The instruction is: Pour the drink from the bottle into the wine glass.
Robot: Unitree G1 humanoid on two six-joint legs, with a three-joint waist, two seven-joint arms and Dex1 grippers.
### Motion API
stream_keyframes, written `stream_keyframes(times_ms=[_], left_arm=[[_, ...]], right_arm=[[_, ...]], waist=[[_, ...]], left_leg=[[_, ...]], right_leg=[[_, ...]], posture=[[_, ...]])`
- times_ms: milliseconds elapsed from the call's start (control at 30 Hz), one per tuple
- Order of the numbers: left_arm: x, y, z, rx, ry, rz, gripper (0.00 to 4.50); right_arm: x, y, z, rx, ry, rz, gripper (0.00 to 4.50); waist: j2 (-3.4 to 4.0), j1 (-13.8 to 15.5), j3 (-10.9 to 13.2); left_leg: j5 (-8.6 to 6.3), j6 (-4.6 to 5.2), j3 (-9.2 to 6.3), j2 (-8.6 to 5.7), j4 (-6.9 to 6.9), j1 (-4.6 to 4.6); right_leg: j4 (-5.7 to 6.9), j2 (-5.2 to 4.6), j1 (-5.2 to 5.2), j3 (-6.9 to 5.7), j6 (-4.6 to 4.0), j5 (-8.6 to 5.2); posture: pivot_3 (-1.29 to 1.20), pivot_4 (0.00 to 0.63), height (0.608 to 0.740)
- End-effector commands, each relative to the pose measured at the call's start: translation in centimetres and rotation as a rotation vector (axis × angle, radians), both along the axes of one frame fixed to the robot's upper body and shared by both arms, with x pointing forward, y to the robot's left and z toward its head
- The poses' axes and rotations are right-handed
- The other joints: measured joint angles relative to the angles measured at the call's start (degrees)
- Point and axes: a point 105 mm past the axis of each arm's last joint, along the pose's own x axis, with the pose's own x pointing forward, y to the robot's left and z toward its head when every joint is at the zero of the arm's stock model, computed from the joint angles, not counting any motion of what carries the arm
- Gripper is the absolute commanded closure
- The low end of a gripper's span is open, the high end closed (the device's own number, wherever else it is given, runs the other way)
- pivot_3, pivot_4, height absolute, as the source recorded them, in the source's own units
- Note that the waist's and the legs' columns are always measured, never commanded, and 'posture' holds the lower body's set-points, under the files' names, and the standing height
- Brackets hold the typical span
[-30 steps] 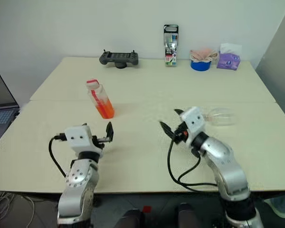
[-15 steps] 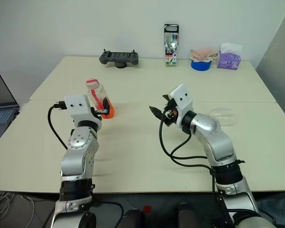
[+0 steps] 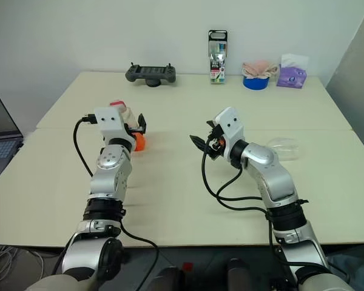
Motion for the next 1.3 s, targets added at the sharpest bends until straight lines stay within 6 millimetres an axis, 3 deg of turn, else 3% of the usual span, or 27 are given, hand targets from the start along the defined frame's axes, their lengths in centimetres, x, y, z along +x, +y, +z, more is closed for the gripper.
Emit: stream_keyframes(times_ms=[33, 367, 467, 667, 833, 933, 1033, 1133, 1300], left_arm=[[0.2, 0.0, 2.2, 0.053, -0.088, -0.015, 0.03], [0.6, 0.6, 2.0, 0.065, -0.094, -0.017, 0.03], [0.8, 0.8, 1.6, 0.054, -0.084, -0.016, 0.65], [0.8, 1.1, 1.5, 0.090, -0.096, -0.018, 2.48], [0.7, 1.2, 2.2, 0.132, -0.125, -0.058, 2.69], [-0.2, -0.8, 3.8, 0.158, -0.179, -0.238, 2.69], [-2.3, -4.0, 4.4, 0.143, -0.184, -0.510, 2.69], [-5.7, -7.6, 3.5, 0.155, -0.140, -0.783, 2.70], [-10.6, -12.6, 1.7, 0.158, -0.075, -1.078, 2.70]], right_arm=[[-0.6, 0.6, 1.7, 0.007, -0.077, 0.027, 0.82], [-0.7, 0.6, 1.2, -0.002, -0.071, 0.026, 0.82], [-0.7, 0.6, 1.2, 0.000, -0.070, 0.025, 0.82], [-0.8, 0.5, 1.4, 0.006, -0.077, 0.021, 0.82], [-1.0, -0.4, 2.3, -0.006, -0.110, 0.004, 0.82], [-1.6, -2.5, 3.7, -0.037, -0.134, -0.005, 0.82], [-3.1, -3.5, 4.9, -0.047, -0.111, 0.057, 0.82], [-5.1, -3.4, 6.5, -0.028, -0.087, 0.164, 0.82], [-6.2, -3.0, 7.8, -0.008, -0.057, 0.199, 0.82]], waist=[[0.00, 0.0, 0.0], [0.00, 0.0, 0.0], [0.00, 0.0, 0.0], [0.00, 0.0, 0.0], [0.00, -0.1, 0.0], [-0.01, -0.1, 0.0], [-0.01, 0.0, 0.0], [-0.01, -0.1, 0.0], [0.00, -0.3, 0.0]], left_leg=[[0.00, 0.00, 0.00, 0.00, 0.00, 0.00], [0.00, 0.00, 0.00, 0.00, 0.00, -0.01], [0.00, 0.00, -0.01, 0.00, 0.00, -0.01], [0.00, 0.00, -0.01, 0.00, -0.01, -0.02], [0.00, 0.00, -0.01, 0.00, -0.01, -0.02], [0.00, 0.00, -0.01, -0.01, -0.01, -0.12], [0.01, -0.02, -0.05, -0.05, 0.03, -0.54], [0.02, -0.03, -0.06, -0.03, 0.07, -0.85], [-0.01, 0.01, -0.02, 0.00, 0.03, -0.82]], right_leg=[[0.00, 0.00, 0.00, 0.00, 0.00, 0.00], [0.00, -0.01, -0.01, 0.00, 0.01, 0.01], [0.01, -0.01, -0.02, 0.00, 0.01, 0.01], [0.00, -0.01, -0.02, -0.01, 0.01, 0.01], [0.02, -0.01, -0.04, -0.01, 0.01, 0.01], [0.00, -0.01, -0.11, -0.02, 0.01, 0.01], [0.01, -0.08, -0.46, -0.03, -0.23, 0.16], [0.02, -0.09, -0.76, -0.02, -0.25, 0.22], [0.05, -0.08, -0.78, 0.03, -0.25, 0.22]], posture=[[0.00, 0.150, 0.740], [0.00, 0.150, 0.740], [0.00, 0.150, 0.740], [0.00, 0.150, 0.740], [0.00, 0.150, 0.740], [0.00, 0.150, 0.740], [0.00, 0.150, 0.740], [0.00, 0.150, 0.740], [0.00, 0.150, 0.740]])
